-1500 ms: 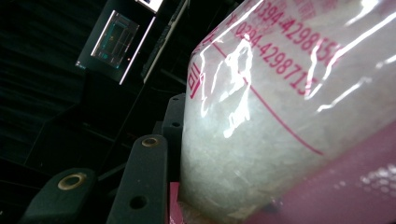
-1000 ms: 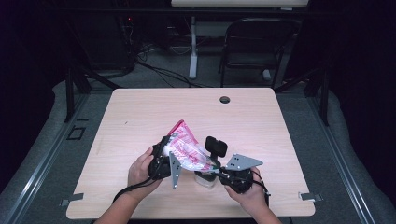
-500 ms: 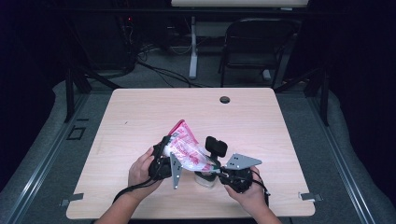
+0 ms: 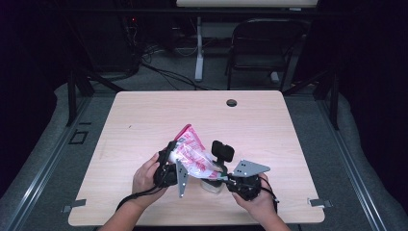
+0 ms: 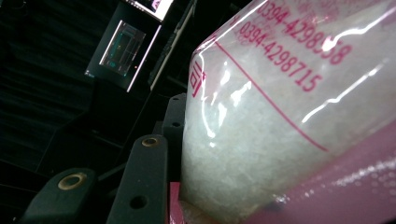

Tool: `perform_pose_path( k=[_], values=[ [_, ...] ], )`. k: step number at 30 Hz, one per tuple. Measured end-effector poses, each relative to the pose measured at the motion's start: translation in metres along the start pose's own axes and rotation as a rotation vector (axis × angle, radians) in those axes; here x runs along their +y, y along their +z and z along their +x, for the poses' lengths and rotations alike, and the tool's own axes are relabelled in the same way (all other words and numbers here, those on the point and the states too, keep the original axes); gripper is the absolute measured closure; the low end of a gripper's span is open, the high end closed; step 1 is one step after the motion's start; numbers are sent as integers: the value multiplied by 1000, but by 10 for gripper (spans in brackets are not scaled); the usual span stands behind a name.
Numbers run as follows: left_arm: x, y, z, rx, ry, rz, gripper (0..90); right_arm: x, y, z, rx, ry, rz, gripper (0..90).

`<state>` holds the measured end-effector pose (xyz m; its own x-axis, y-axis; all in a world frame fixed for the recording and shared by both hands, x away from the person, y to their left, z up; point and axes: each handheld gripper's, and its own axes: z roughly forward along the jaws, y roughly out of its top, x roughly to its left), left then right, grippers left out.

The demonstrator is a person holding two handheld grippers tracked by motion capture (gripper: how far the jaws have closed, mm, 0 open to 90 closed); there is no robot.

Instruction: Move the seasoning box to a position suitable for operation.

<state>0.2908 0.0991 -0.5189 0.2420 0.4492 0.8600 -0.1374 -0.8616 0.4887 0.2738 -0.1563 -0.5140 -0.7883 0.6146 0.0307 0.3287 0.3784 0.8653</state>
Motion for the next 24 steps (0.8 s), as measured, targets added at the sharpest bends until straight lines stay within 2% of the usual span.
perform_pose_path(
  k=[24],
  values=[
    [1, -2, 0, 12, 29, -10, 676, -2, 0, 1, 0, -6, 9, 883]
  ],
)
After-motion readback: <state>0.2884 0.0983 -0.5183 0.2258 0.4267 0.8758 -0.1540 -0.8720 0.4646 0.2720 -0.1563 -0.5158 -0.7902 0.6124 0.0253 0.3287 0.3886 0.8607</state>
